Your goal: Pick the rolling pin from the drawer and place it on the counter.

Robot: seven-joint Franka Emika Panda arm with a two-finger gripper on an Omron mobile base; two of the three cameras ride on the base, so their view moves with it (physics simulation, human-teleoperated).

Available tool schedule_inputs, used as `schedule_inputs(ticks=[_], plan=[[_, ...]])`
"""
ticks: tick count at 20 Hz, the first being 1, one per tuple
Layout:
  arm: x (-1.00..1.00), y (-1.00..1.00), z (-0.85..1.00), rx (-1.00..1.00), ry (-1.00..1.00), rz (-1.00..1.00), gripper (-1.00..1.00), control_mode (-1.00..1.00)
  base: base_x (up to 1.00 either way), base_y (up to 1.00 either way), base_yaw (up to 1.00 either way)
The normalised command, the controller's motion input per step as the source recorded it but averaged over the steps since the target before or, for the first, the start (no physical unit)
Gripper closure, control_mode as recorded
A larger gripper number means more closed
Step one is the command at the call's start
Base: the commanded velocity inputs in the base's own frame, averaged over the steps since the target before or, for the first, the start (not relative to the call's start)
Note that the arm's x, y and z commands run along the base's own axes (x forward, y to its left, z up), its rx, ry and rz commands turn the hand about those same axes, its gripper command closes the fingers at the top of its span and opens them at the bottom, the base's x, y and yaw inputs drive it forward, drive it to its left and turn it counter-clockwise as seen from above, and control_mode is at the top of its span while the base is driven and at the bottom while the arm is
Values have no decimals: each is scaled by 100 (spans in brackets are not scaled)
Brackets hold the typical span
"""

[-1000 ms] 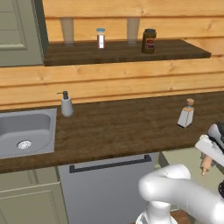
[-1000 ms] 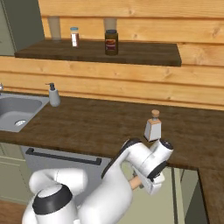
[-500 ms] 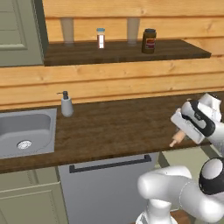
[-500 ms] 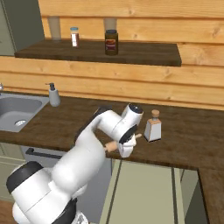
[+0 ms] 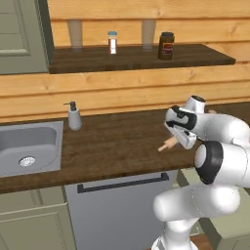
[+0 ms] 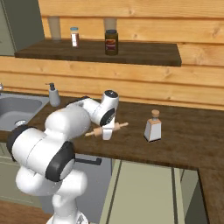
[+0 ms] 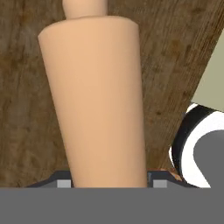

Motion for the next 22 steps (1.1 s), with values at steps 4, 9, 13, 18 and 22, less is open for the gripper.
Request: schedule_inputs(ticks=[4, 9, 13, 18, 22], plan=[[100, -2, -63, -4, 9, 0, 100, -100, 0, 0, 0], [100, -1, -77, -10, 8, 0, -100, -100, 0, 0, 0], [59, -3, -10, -1, 0, -3, -100, -100, 0, 0, 0], [-47, -2, 100, 13, -15, -3, -100, -100, 0, 0, 0], [-100, -3, 100, 7, -39, 2, -100, -100, 0, 0, 0]])
